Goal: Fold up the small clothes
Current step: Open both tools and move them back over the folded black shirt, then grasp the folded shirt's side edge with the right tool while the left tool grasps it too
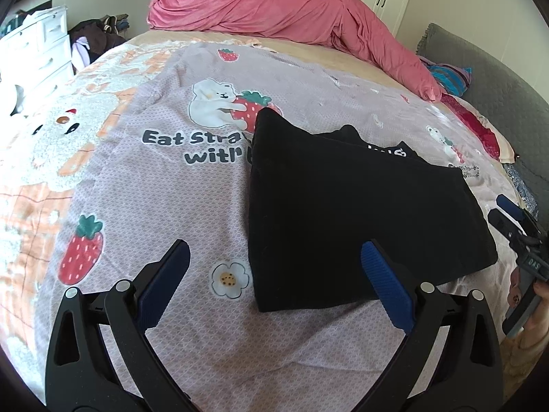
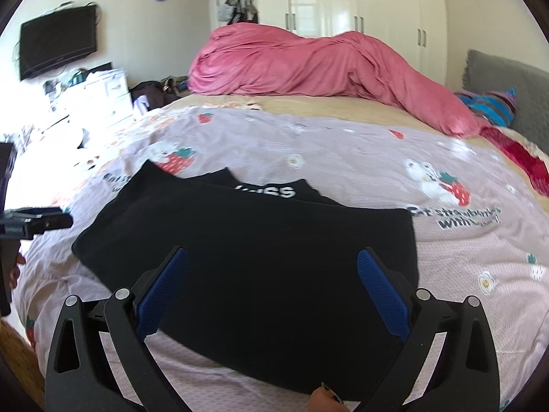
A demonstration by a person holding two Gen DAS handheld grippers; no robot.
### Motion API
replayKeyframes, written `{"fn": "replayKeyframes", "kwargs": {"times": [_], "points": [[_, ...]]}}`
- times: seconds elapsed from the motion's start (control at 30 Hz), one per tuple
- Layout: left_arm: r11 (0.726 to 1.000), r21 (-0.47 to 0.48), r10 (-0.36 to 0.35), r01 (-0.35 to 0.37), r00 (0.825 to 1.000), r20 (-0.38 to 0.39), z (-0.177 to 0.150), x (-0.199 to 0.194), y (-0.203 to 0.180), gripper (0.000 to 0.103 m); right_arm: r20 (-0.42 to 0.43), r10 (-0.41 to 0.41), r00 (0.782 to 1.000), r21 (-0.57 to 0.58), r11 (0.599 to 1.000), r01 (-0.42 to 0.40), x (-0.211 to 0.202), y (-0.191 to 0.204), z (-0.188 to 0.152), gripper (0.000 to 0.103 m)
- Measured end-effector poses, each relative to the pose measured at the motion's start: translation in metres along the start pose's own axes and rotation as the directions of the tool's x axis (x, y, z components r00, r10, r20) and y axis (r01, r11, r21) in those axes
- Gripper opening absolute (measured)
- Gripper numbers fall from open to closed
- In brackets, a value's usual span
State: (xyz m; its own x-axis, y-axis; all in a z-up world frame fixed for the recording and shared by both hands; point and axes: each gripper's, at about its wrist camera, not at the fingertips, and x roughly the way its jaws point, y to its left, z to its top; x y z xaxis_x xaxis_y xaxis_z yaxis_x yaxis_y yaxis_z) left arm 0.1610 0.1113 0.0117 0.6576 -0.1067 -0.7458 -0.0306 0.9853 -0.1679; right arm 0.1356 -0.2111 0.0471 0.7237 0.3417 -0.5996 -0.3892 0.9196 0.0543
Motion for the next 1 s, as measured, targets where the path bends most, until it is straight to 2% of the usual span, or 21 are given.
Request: {"fn": "replayKeyframes", "kwargs": {"times": [0.2, 0.33, 0.6, 0.8, 1.0], "points": [[1.0, -0.013, 0.026, -0.026, 1.0, 0.006, -0.001, -0.005, 0.011, 0.094, -0.016, 0.05, 0.999, -0.035, 0.998, -0.051, 0.0, 0.027, -0.003, 0.098], [0.997, -0.057, 0.057, -0.057, 0.998, 0.002, 0.004, 0.001, 0.026, 0.094, -0.04, 0.085, 0.996, -0.071, 0.994, -0.088, 0.008, 0.055, -0.005, 0.098], [0.984, -0.16, 0.071, -0.076, 0.997, -0.038, 0.021, 0.022, 0.054, 0.094, -0.098, 0.128, 0.987, -0.243, 0.959, -0.148, 0.034, 0.138, -0.011, 0.098], [0.971, -0.224, 0.071, -0.084, 0.995, -0.064, 0.032, 0.039, 0.07, 0.094, -0.161, 0.071, 0.984, -0.347, 0.93, -0.124, 0.069, 0.187, -0.017, 0.098], [0.972, -0.215, 0.084, -0.097, 0.994, -0.068, 0.044, 0.048, 0.069, 0.094, -0.174, -0.042, 0.984, -0.442, 0.896, -0.04, 0.101, 0.213, -0.023, 0.098]]}}
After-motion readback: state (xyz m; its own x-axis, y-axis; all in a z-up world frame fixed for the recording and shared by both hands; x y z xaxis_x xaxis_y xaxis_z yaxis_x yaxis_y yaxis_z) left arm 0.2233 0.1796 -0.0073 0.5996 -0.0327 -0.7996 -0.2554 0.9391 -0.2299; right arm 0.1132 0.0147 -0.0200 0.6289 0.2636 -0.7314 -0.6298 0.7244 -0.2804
